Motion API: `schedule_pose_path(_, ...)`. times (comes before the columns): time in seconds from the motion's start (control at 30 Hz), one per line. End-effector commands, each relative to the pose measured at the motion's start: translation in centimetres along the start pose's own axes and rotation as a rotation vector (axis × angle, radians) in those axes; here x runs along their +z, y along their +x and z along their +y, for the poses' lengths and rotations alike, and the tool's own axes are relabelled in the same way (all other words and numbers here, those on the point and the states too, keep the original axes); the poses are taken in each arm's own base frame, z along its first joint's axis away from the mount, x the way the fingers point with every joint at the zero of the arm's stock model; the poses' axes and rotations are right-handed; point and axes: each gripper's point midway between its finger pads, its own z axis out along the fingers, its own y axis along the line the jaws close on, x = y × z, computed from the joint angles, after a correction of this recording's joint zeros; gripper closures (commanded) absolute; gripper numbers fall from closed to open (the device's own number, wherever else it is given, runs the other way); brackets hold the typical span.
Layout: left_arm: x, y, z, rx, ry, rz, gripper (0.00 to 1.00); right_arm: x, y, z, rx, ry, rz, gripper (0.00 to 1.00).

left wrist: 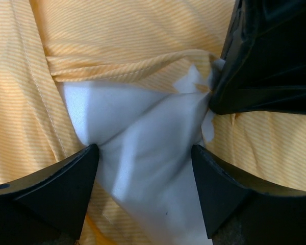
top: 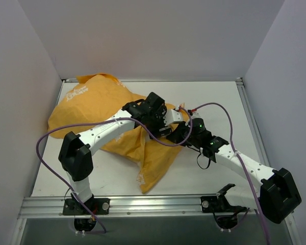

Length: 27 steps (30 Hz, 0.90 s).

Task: Remove the pillowcase from the pillow

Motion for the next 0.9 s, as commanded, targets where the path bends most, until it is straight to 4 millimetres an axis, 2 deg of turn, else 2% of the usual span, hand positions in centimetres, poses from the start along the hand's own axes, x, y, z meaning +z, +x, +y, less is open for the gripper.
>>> schedule_pose_path(0.0,2.1,2.9,0.9,0.028,-0.059,0.096,0.23,-1.1,1.0,-1.4,0.009,0.050,0.039,0.83)
schedule_pose_path(0.03,2.3,3.3,1.4,0.016,-0.086,0.106,0.34,-1.3,0.6,-1.4,0.002,0.058,0.027,0.79)
schedule_pose_path(0.07,2.2,3.8,2.0,-0.013,-0.100,0.111,0.53,-1.5,0.2,-1.4,-0.003,0.064,0.017,0.69)
schedule_pose_path(0.13,2.0,4.1,1.7,-0.039,-0.075,0.106,0.64,-2.1,-0.7,-1.0,-0.029,0.065,-0.006,0.61)
schedule_pose_path(0.17,2.0,3.8,1.3,-0.045,-0.054,0.088,0.76,-2.3,-1.3,-0.7,-0.035,0.060,-0.020,0.57)
schedule_pose_path(0.23,1.6,3.4,0.7,-0.060,-0.046,0.056,0.95,-2.4,-2.5,0.2,-0.048,0.046,-0.047,0.57)
schedule_pose_path(0.27,1.5,3.3,0.4,-0.066,-0.040,0.047,0.98,-2.4,-2.8,0.4,-0.049,0.045,-0.050,0.57)
schedule_pose_path(0.47,0.9,2.2,-0.6,-0.107,-0.005,0.001,0.98,-0.8,-5.0,2.1,-0.049,0.038,-0.076,0.57)
schedule_pose_path(0.6,0.8,2.0,-0.6,-0.132,-0.009,-0.007,0.98,0.4,-5.6,1.6,-0.018,0.075,-0.087,0.58)
schedule_pose_path(0.7,0.5,1.7,-0.5,-0.143,-0.015,-0.020,0.98,0.7,-5.7,0.1,0.004,0.136,-0.106,0.69)
schedule_pose_path(0.83,0.1,1.8,0.2,-0.158,-0.057,-0.022,0.98,0.4,-6.0,-1.7,0.037,0.188,-0.126,1.00)
schedule_pose_path(0.87,-0.1,2.2,1.2,-0.181,-0.106,-0.010,0.98,0.1,-6.5,-2.3,0.048,0.207,-0.141,1.00)
